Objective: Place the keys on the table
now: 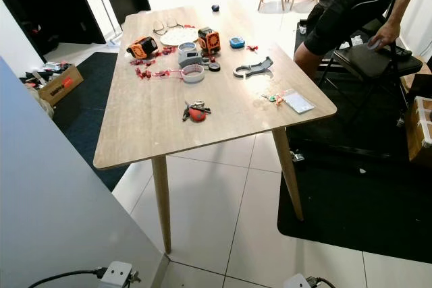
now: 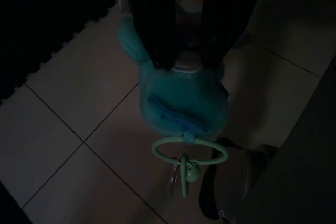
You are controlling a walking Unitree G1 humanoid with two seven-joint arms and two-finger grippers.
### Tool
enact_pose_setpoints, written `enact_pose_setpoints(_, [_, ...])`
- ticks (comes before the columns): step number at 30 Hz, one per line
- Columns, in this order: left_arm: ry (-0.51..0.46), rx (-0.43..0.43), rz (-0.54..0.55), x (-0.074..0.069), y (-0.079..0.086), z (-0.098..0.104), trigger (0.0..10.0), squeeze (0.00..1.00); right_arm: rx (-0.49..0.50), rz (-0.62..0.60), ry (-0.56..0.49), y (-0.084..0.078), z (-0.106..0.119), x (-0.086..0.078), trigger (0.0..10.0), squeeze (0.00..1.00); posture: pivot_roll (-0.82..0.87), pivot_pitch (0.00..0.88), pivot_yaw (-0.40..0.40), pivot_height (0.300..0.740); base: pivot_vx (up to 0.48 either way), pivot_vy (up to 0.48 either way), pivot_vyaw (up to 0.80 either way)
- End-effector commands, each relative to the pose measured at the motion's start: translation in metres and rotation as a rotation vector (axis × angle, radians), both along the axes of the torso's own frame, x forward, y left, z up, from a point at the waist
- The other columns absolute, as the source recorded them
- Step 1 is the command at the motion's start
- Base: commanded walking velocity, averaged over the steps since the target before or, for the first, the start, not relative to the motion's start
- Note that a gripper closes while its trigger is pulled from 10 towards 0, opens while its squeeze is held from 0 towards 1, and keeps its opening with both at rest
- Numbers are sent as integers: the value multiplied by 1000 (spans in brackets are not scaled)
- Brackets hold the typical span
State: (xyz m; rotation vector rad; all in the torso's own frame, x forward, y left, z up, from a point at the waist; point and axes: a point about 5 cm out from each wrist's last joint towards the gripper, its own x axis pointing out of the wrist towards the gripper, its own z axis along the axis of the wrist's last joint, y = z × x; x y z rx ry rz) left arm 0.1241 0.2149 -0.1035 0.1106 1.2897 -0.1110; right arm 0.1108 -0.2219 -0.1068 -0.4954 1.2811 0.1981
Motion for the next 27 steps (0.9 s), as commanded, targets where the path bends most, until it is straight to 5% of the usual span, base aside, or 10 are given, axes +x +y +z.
enact_pose_setpoints(1, [-5,6,-2,0,5,1,10000,0,63,22,-14,21,-2,5,10000,0,-92,22,98,740,0,0,0])
enact_pose_setpoints(18, [0,-8,-23,0,4,1,10000,0,71,21,-19,26,-2,9,10000,0,-91,27,105,740,344,0,0])
enact_pose_setpoints(27, [-2,-9,-26,0,5,1,10000,0,62,3,1,3,0,3,10000,0,-91,29,107,740,456,0,-242])
